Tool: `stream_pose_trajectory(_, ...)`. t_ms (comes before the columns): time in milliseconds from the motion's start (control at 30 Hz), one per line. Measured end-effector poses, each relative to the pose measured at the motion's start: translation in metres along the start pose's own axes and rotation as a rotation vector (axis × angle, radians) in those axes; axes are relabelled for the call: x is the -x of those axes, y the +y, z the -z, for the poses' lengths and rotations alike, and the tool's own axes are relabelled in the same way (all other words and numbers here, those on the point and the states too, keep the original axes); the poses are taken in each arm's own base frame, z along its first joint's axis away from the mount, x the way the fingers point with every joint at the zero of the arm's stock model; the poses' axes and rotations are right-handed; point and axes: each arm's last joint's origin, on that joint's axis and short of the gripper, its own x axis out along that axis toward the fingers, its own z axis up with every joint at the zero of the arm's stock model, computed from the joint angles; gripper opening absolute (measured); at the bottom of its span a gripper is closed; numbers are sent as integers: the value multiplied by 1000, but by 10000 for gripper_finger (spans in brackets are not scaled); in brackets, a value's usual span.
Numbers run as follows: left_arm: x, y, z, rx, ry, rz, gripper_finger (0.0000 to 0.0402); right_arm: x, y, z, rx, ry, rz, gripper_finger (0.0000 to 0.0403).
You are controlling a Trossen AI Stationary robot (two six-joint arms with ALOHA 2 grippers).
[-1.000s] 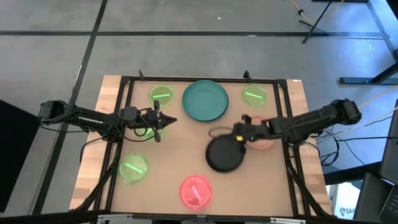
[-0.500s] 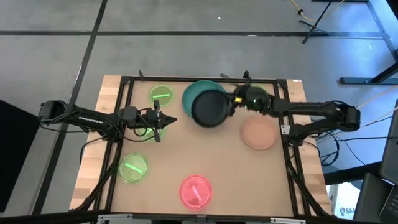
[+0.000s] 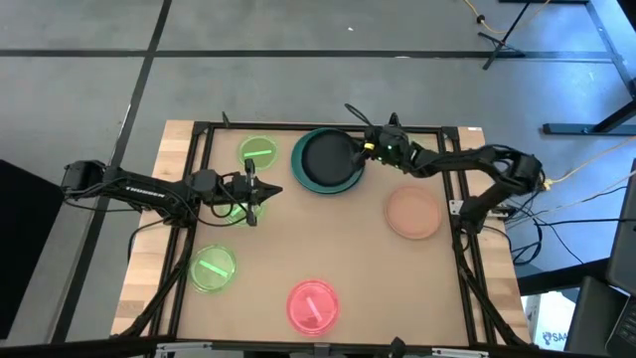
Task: Stack plastic plates
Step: Stack the black plate on top of the green plate, then stack the orange plate on top of the black plate
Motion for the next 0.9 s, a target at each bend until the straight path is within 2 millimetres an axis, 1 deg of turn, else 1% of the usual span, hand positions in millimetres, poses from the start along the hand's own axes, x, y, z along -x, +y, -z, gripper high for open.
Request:
stream_pose_trajectory(167, 0, 3, -1, -1, -7, -21, 2, -8, 0, 10, -52, 34, 5, 5)
stream_pose_trajectory(300, 0, 4, 0, 2, -7, -22, 2, -8, 0, 11, -68, 42, 5, 6)
stream_pose_trajectory(367, 0, 4, 0, 2, -7, -21, 2, -8, 0, 12, -82, 47, 7, 15)
stream_pose_trajectory(500, 0, 4, 0, 1, -7, -22, 2, -8, 0, 12, -93, 47, 8, 59)
stream_pose_trajectory(633, 0, 4, 0, 8, -6, -22, 2, -6, 0, 9, -17, 44, 6, 113)
stream_pose_trajectory(700, 0, 4, 0, 8, 0, -19, 2, 0, 1, 5, 60, 42, 1, 133)
stream_pose_trajectory(767, 0, 2, 1, 8, 8, -12, 2, 11, 5, -2, 119, 59, -14, 148)
stream_pose_trajectory(833, 0, 2, 1, 8, 8, -9, 2, 28, 10, -7, 171, 101, -36, 156)
stream_pose_trajectory(900, 0, 2, 1, 9, 8, -9, 2, 50, 19, -8, 225, 181, -75, 158)
